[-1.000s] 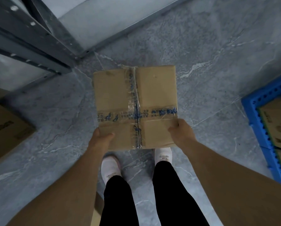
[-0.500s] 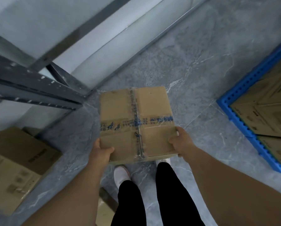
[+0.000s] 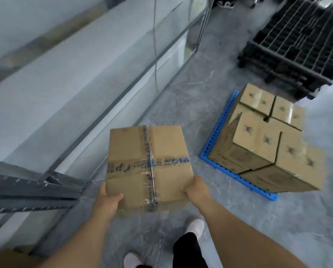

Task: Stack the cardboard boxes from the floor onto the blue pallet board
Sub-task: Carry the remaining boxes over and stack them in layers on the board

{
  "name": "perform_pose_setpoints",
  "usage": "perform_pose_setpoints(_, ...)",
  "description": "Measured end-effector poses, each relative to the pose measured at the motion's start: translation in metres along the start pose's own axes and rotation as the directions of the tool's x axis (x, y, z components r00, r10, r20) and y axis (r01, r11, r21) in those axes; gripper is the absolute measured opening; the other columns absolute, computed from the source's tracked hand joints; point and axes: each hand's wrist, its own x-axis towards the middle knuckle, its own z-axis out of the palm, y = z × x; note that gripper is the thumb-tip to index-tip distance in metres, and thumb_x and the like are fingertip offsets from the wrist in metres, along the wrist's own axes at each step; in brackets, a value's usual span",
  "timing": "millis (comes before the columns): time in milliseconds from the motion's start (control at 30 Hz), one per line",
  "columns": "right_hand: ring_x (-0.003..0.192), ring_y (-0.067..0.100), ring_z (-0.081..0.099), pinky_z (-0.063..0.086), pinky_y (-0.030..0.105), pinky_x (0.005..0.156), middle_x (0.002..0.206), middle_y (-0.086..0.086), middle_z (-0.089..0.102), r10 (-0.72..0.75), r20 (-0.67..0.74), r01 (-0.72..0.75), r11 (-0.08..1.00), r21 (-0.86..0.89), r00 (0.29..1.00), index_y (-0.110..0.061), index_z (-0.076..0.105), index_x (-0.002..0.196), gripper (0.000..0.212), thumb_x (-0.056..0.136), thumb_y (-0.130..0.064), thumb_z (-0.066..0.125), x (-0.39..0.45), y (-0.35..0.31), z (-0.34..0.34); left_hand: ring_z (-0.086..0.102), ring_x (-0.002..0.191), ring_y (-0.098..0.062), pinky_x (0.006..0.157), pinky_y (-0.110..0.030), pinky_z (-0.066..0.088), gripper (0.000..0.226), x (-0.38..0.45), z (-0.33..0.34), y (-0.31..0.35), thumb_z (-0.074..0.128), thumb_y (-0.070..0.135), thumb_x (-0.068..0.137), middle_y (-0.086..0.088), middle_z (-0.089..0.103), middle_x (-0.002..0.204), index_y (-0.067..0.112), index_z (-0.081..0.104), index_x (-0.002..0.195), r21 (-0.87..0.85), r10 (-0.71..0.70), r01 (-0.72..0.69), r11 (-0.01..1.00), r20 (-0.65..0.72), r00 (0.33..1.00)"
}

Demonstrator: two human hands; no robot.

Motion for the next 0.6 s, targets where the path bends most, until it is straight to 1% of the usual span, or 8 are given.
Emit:
perform_pose_setpoints(100, 0.113, 0.030, 0.054, 0.047, 0.034, 0.085, 0.124, 0.014, 0.056, -0.054, -0.035, 0.054, 0.998, 0.009, 0.998, -0.008, 0.043, 0.128, 0.045, 0.087, -0.017, 0.058, -0.014, -0.010, -0.045, 0.054, 0.111, -0.031, 0.095, -0.043, 0.045, 0.058, -0.024, 0.015, 0.044, 0.060, 0.002, 0.085, -0.014, 0.054, 0.127, 0.016, 0.037, 0.137, 0.034, 0.071, -0.072, 0.997, 0.021, 0.997)
perform_pose_setpoints(167, 0.113, 0.029, 0.054, 0.048, 0.036, 0.089, 0.123, 0.013, 0.056, -0.091, -0.056, 0.093, 0.995, 0.043, 0.994, -0.009, 0.043, 0.127, 0.042, 0.088, -0.016, 0.057, -0.017, -0.014, -0.076, 0.053, 0.111, -0.030, 0.091, -0.040, 0.044, 0.056, -0.037, 0.030, 0.073, 0.059, 0.002, 0.086, -0.014, 0.054, 0.128, 0.015, 0.038, 0.136, 0.044, 0.123, -0.124, 0.991, 0.029, 0.992)
perform_pose_setpoints(233, 0.109, 0.028, 0.055, 0.048, 0.035, 0.083, 0.119, 0.011, 0.057, -0.114, -0.090, 0.123, 0.988, 0.095, 0.989, -0.010, 0.043, 0.127, 0.040, 0.088, -0.014, 0.055, -0.015, -0.017, -0.106, 0.052, 0.112, -0.031, 0.088, -0.038, 0.043, 0.059, -0.046, 0.050, 0.101, 0.058, 0.002, 0.087, -0.013, 0.053, 0.129, 0.016, 0.035, 0.139, 0.055, 0.170, -0.172, 0.984, 0.043, 0.985)
perform_pose_setpoints(300, 0.105, 0.027, 0.056, 0.046, 0.032, 0.076, 0.116, 0.010, 0.059, -0.135, -0.136, 0.150, 0.982, 0.115, 0.982, -0.011, 0.042, 0.126, 0.039, 0.089, -0.015, 0.054, -0.011, -0.018, -0.138, 0.052, 0.113, -0.031, 0.092, -0.040, 0.044, 0.060, -0.053, 0.073, 0.129, 0.058, 0.002, 0.087, -0.013, 0.053, 0.129, 0.018, 0.034, 0.139, 0.071, 0.213, -0.217, 0.974, 0.059, 0.975)
perform_pose_setpoints(400, 0.102, 0.027, 0.057, 0.046, 0.032, 0.078, 0.113, 0.009, 0.060, -0.151, -0.190, 0.182, 0.971, 0.154, 0.970, -0.012, 0.043, 0.124, 0.038, 0.089, -0.018, 0.054, 0.001, -0.019, -0.186, 0.053, 0.111, -0.031, 0.097, -0.045, 0.044, 0.057, -0.059, 0.109, 0.167, 0.059, 0.003, 0.086, -0.012, 0.054, 0.127, 0.019, 0.036, 0.137, 0.089, 0.270, -0.278, 0.957, 0.091, 0.959)
perform_pose_setpoints(500, 0.103, 0.027, 0.057, 0.049, 0.035, 0.084, 0.115, 0.010, 0.060, -0.166, -0.220, 0.213, 0.954, 0.212, 0.961, -0.011, 0.043, 0.124, 0.038, 0.089, -0.018, 0.056, 0.016, -0.020, -0.231, 0.053, 0.113, -0.032, 0.100, -0.049, 0.043, 0.057, -0.063, 0.148, 0.203, 0.061, 0.006, 0.085, -0.012, 0.054, 0.129, 0.016, 0.038, 0.136, 0.110, 0.314, -0.327, 0.939, 0.118, 0.942)
perform_pose_setpoints(600, 0.106, 0.027, 0.055, 0.045, 0.032, 0.083, 0.119, 0.010, 0.058, -0.181, -0.250, 0.241, 0.941, 0.237, 0.951, -0.011, 0.040, 0.130, 0.043, 0.090, -0.016, 0.055, 0.033, -0.020, -0.273, 0.054, 0.114, -0.033, 0.101, -0.050, 0.042, 0.056, -0.062, 0.188, 0.236, 0.061, 0.007, 0.085, -0.013, 0.055, 0.129, 0.013, 0.040, 0.136, 0.093, 0.356, -0.372, 0.924, 0.155, 0.922)
